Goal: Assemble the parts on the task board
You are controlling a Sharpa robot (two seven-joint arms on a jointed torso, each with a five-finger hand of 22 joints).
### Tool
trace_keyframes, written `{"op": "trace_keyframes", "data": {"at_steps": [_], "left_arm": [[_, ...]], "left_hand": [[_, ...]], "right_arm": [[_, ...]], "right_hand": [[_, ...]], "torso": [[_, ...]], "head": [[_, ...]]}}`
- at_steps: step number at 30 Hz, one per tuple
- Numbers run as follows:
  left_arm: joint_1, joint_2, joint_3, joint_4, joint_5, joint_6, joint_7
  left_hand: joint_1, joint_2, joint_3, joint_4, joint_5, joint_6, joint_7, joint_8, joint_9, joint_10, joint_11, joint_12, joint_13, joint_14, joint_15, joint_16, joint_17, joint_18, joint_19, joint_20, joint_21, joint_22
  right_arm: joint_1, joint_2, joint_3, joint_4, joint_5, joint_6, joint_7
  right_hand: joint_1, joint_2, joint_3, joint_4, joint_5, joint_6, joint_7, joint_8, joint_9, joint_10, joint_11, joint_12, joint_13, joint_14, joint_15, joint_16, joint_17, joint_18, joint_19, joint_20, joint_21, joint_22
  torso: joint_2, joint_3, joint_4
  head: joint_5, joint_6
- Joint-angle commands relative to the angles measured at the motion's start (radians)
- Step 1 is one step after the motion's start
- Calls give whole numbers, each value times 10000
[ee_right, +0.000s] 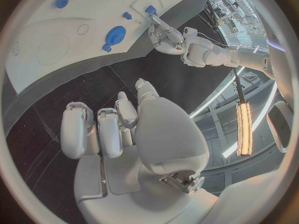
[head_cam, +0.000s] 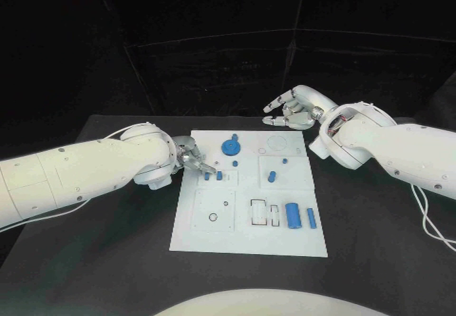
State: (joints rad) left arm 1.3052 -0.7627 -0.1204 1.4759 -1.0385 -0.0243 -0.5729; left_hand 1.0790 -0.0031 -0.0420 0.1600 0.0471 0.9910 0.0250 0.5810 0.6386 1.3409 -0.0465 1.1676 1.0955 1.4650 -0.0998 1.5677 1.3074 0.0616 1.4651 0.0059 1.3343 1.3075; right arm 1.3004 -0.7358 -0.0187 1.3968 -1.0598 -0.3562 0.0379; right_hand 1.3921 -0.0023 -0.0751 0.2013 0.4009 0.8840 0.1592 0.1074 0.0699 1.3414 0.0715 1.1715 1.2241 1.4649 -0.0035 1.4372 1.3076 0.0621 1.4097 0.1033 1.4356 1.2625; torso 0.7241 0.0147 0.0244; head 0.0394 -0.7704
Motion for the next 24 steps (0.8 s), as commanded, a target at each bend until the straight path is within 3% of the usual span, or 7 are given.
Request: {"op": "trace_keyframes", "data": {"at_steps": [1, 7, 8, 11, 12, 17, 24], "left_arm": [[20, -35, 11, 31, 356, -1030, 708], [30, -126, 13, 8, 945, -1921, 1513], [32, -142, 12, -6, 1107, -2064, 1698], [40, -172, 11, -47, 1419, -2320, 2344], [42, -167, 10, -59, 1480, -2354, 2595], [44, -12, -3, -99, 1289, -2315, 4026], [36, 353, -217, -158, -1373, -2270, 5601]], "left_hand": [[-27, 2, -137, 25, -4, -176, 18, -66, 5, -241, 35, -341, -363, 1058, -40, 31, 2634, 22, 236, -44, -154, 104], [236, 40, -508, 57, -4, -901, 312, -474, -192, -1511, 284, -2100, -2197, 1058, 157, 31, 2634, 217, -118, 83, -1117, -785], [398, 102, -581, 36, -23, -1174, 488, -663, -315, -2284, 429, -3046, -3125, 967, 270, -163, 2373, 306, -361, 204, -1714, -1322], [1340, 256, -570, -372, 59, -1937, 909, -1184, -701, -3451, 894, -3872, -3605, -316, 680, -2319, -141, 930, -2153, 523, -5543, -4650], [1521, 298, -520, -462, 50, -1985, 964, -1231, -749, -3614, 948, -3994, -3678, -566, 723, -2679, -520, 1007, -2449, 562, -6090, -5102], [3378, 623, 226, -1438, 41, -2226, 1243, -1901, -1476, -4845, 1305, -5494, -4809, -2987, 1069, -5819, -3579, 1045, -3466, 893, -7406, -5909], [4115, 242, 857, -2150, 3, -1419, 1134, -2886, -2805, -4515, 1391, -7207, -6723, -3606, 1161, -6899, -4855, 1200, -3478, 1072, -8007, -6381]], "right_arm": [[19, 1, 8, 7, 15, 13, 93], [19, -2, 8, 2, 15, 11, 94], [19, -4, 8, 1, 16, 11, 93], [19, -12, 8, -2, 16, 8, 89], [19, -15, 8, -4, 16, 7, 87], [19, -14, 8, -26, 16, 1, 83], [19, 22, 7, -69, 16, 6, 89]], "right_hand": [[74, 29, -66, -1, 43, -4, 10, 39, -8, -25, -24, -54, -10, 606, -50, -60, 537, 21, -28, -39, -56, -10], [74, 29, -66, -1, 43, -4, 10, 39, -8, -25, -24, -54, -10, 606, -50, -60, 537, 21, -28, -39, -56, -10], [74, 29, -66, -1, 43, -4, 10, 39, -8, -25, -24, -54, -10, 606, -50, -60, 537, 21, -28, -39, -56, -10], [74, 29, -66, -1, 43, -4, 10, 39, -8, -25, -24, -54, -10, 606, -50, -60, 537, 21, -28, -39, -56, -10], [74, 29, -66, -1, 43, -4, 10, 39, -8, -25, -24, -54, -10, 606, -50, -60, 537, 21, -28, -39, -56, -10], [74, 29, -66, -1, 43, -4, 10, 39, -8, -25, -24, -54, -10, 606, -50, -60, 537, 21, -28, -39, -56, -10], [74, 29, -67, -1, 43, -4, 10, 39, -8, -26, -24, -54, -11, 606, -50, -60, 536, 21, -28, -39, -56, -11]], "torso": [[-1, 3, 0], [-4, 6, 0], [-5, 11, 1], [-4, 11, 1], [-1, 11, 2], [4, 5, 0], [3, 5, -18]], "head": [[0, -4], [-15, 7], [-15, 9], [-19, 21], [-22, 31], [-59, 99], [-83, 152]]}}
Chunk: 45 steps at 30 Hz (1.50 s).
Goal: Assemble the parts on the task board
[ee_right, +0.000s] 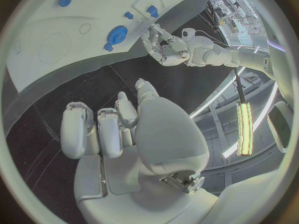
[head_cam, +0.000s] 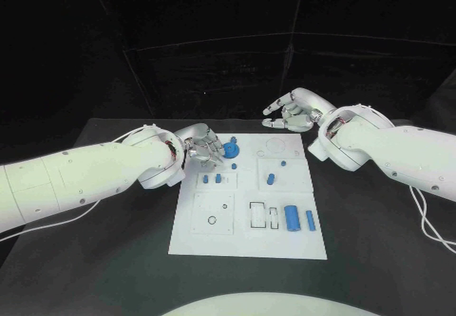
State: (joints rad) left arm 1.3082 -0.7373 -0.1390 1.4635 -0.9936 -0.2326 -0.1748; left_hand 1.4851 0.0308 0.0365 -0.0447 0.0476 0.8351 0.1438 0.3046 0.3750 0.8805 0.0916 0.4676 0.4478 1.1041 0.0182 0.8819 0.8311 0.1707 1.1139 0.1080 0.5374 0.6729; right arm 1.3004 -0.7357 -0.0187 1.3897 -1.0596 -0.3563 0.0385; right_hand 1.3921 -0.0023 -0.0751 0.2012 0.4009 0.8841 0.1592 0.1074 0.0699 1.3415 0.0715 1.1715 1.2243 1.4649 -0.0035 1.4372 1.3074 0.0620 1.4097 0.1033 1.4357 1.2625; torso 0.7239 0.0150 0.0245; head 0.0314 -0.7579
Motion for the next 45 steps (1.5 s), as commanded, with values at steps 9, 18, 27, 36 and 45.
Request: {"op": "trace_keyframes", "data": {"at_steps": [9, 18, 27, 36, 45], "left_arm": [[-19, 638, -178, -418, -4343, -51, 2038], [-26, 1194, -196, -848, -5320, 181, 1410], [-22, 1590, -194, -1260, -5466, 663, 1038], [-24, 1886, -193, -1696, -5542, 1155, 947], [-25, 2031, -193, -1920, -5552, 1441, 867]], "left_hand": [[-377, -483, 398, -173, 4, 801, -237, -935, -1164, 443, -26, -1385, -1694, 1726, -114, 1662, 1100, 121, 976, 6, 152, -89], [-828, -756, 531, 91, -7, 1249, -234, -1359, -1690, 1129, -193, -1769, -2409, 3659, -335, 4616, 4031, -218, 2774, -233, 2698, 1912], [-644, -554, 936, 80, 4, 1575, -235, -1437, -1841, 1508, -224, -2010, -2723, 3863, -356, 4838, 4207, -344, 3143, -301, 3437, 2553], [-614, -627, 1562, -13, 8, 1808, -198, -1581, -2027, 1850, -193, -2349, -3096, 3903, -329, 4869, 4164, -375, 3202, -287, 3582, 2711], [-883, -913, 2141, 6, 6, 1972, -202, -1752, -2220, 2130, -197, -2647, -3421, 3911, -332, 4877, 4073, -389, 3231, -289, 3698, 2860]], "right_arm": [[19, 70, 7, -21, 14, 25, 90], [19, 131, 7, -41, 14, 43, 94], [19, 167, 7, -53, 14, 53, 93], [19, 193, 7, -51, 14, 64, 93], [19, 206, 7, -51, 14, 67, 99]], "right_hand": [[62, 31, -78, 10, 43, -6, 11, 41, -8, -29, -24, -60, -18, 603, -49, -67, 529, 25, -37, -40, -64, -27], [62, 31, -78, 10, 43, -6, 11, 41, -8, -29, -24, -60, -18, 603, -49, -67, 529, 25, -37, -40, -64, -27], [62, 31, -78, 10, 43, -6, 11, 41, -8, -29, -24, -60, -18, 603, -49, -67, 529, 25, -37, -40, -64, -27], [62, 31, -78, 10, 43, -6, 11, 41, -8, -29, -24, -60, -18, 603, -49, -67, 529, 25, -37, -40, -64, -27], [72, 40, -78, 8, 49, -5, 9, 44, -8, -17, -25, -41, -3, 607, -50, -59, 543, 22, -28, -40, -59, -12]], "torso": [[15, -3, -10], [20, 2, -24], [16, 9, -10], [10, 3, -10], [2, -2, 2]], "head": [[-68, 69], [-67, 68], [-83, 43], [-97, 21], [-119, 19]]}}
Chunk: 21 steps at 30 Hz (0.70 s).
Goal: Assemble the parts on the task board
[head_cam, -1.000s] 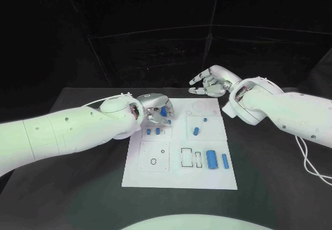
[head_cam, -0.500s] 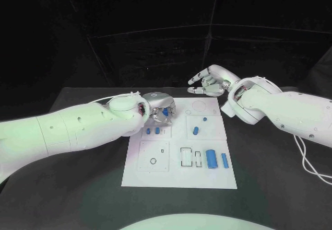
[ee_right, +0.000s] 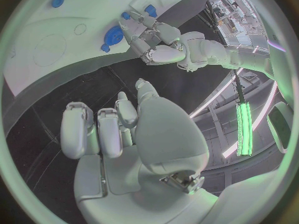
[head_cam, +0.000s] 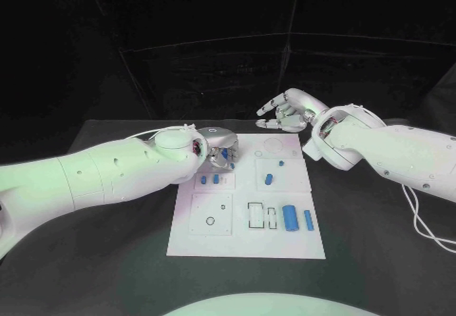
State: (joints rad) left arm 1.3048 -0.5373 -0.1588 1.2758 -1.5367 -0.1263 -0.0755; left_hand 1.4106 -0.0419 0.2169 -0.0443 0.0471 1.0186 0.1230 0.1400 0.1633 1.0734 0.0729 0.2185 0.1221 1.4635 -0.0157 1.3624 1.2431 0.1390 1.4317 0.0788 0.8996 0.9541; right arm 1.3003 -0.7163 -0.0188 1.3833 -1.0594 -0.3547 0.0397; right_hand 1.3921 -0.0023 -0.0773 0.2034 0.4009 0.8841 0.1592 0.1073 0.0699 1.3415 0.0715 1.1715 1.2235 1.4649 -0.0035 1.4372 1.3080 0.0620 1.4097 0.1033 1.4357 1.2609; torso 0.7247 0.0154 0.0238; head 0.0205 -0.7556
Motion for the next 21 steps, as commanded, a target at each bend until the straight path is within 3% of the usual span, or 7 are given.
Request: {"op": "trace_keyframes", "data": {"at_steps": [1, 21], "left_arm": [[9, 38, 6, -53, -122, 392, -129], [-33, 235, 6, -169, -121, 591, -104]], "left_hand": [[-138, -187, 337, 2, 11, 136, 6, -106, -103, 202, -9, -156, -164, 316, 7, 72, -46, -72, 53, 3, 76, 47], [-264, -264, 788, 13, 10, 301, -4, -168, -195, 491, -54, -268, -310, 331, -26, 99, -81, -129, 133, -15, 417, 387]], "right_arm": [[20, 11, 7, 13, 13, 53, 87], [20, 39, 7, 1, 13, 67, 95]], "right_hand": [[72, 40, -57, -14, 49, -5, 9, 45, -8, -17, -25, -41, 5, 607, -50, -59, 537, 22, -28, -40, -59, 4], [76, 44, -56, -14, 52, -3, 9, 47, -8, -13, -26, -34, 10, 607, -50, -60, 536, 23, -30, -40, -60, 1]], "torso": [[-5, -8, 11], [-3, 2, 6]], "head": [[-13, -5], [1, -26]]}}
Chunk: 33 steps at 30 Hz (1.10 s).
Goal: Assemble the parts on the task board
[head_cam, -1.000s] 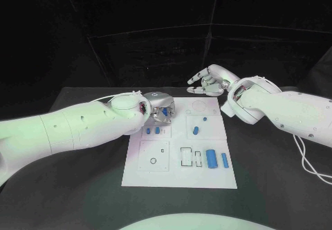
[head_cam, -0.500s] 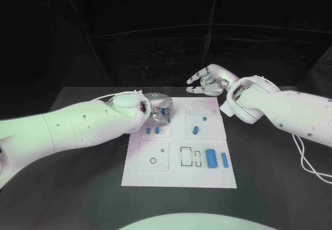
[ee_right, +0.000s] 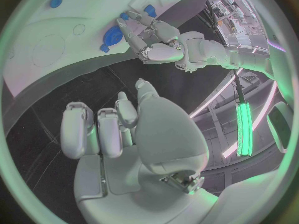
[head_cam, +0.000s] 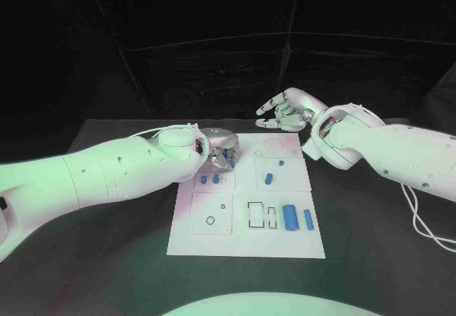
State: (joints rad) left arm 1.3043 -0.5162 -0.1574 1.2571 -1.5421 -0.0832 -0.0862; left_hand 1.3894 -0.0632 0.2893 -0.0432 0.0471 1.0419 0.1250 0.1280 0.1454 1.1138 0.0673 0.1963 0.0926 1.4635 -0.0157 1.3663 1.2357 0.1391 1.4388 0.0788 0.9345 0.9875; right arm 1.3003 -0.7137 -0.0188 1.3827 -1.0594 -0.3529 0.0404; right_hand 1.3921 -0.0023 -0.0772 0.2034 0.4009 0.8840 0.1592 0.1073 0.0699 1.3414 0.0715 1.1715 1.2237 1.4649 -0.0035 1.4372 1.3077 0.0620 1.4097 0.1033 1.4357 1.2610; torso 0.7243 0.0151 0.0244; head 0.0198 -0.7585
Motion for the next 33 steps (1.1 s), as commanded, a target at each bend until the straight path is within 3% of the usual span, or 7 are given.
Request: {"op": "trace_keyframes", "data": {"at_steps": [1, 13, 20, 26, 33], "left_arm": [[-31, 30, -8, 23, -66, 148, 6], [-39, 57, -8, 17, -65, 226, -54], [-41, 73, -8, 19, -65, 332, -156], [-42, 68, -7, 14, -66, 63, -245], [-46, 12, -6, 63, -63, -436, -108]], "left_hand": [[-59, -59, 87, 2, 10, 67, -23, -57, -23, 102, -1, -53, -22, 332, -28, 59, -14, -133, 68, -17, 87, 72], [-201, -227, 326, 12, 9, -78, 11, -248, -138, 146, 18, -235, -136, 335, -25, 34, -102, -167, 111, -25, 248, 237], [-145, -153, 635, -29, 13, 155, -5, -204, -142, 357, -21, -285, -168, 352, -47, 51, -106, -179, 134, -36, 340, 335], [397, 164, 1514, -489, 10, 690, -31, -38, -91, 997, -135, -216, -110, 374, -168, 90, -90, -225, 202, -132, 656, 643], [257, 70, 2381, -879, 9, 860, -14, -106, -131, 1234, -125, -376, -101, 397, -149, 131, -84, -272, 222, -155, 876, 873]], "right_arm": [[20, 13, 7, 8, 13, 49, 87], [20, 19, 7, 8, 13, 50, 87], [20, 23, 7, 5, 13, 59, 88], [20, 24, 7, 4, 13, 61, 91], [20, 27, 7, -1, 13, 61, 100]], "right_hand": [[76, 44, -57, -14, 52, -3, 8, 47, -8, -13, -26, -34, 9, 606, -50, -60, 539, 23, -30, -40, -60, 0], [76, 44, -57, -14, 52, -3, 8, 47, -8, -13, -26, -34, 9, 606, -50, -60, 539, 23, -30, -40, -60, 0], [76, 44, -57, -14, 52, -3, 8, 47, -8, -13, -26, -34, 9, 606, -50, -60, 539, 23, -30, -40, -60, 0], [76, 44, -57, -14, 52, -3, 8, 47, -8, -13, -26, -34, 9, 606, -50, -60, 539, 23, -30, -40, -60, 0], [76, 44, -57, -14, 52, -3, 8, 47, -8, -13, -26, -34, 9, 606, -50, -60, 539, 23, -30, -40, -60, 0]], "torso": [[1, 6, -1], [-1, 6, -2], [-1, 2, 2], [-4, 2, 1], [-3, -2, 0]], "head": [[9, 2], [1, -5], [-2, -7], [-4, 1], [-9, 11]]}}
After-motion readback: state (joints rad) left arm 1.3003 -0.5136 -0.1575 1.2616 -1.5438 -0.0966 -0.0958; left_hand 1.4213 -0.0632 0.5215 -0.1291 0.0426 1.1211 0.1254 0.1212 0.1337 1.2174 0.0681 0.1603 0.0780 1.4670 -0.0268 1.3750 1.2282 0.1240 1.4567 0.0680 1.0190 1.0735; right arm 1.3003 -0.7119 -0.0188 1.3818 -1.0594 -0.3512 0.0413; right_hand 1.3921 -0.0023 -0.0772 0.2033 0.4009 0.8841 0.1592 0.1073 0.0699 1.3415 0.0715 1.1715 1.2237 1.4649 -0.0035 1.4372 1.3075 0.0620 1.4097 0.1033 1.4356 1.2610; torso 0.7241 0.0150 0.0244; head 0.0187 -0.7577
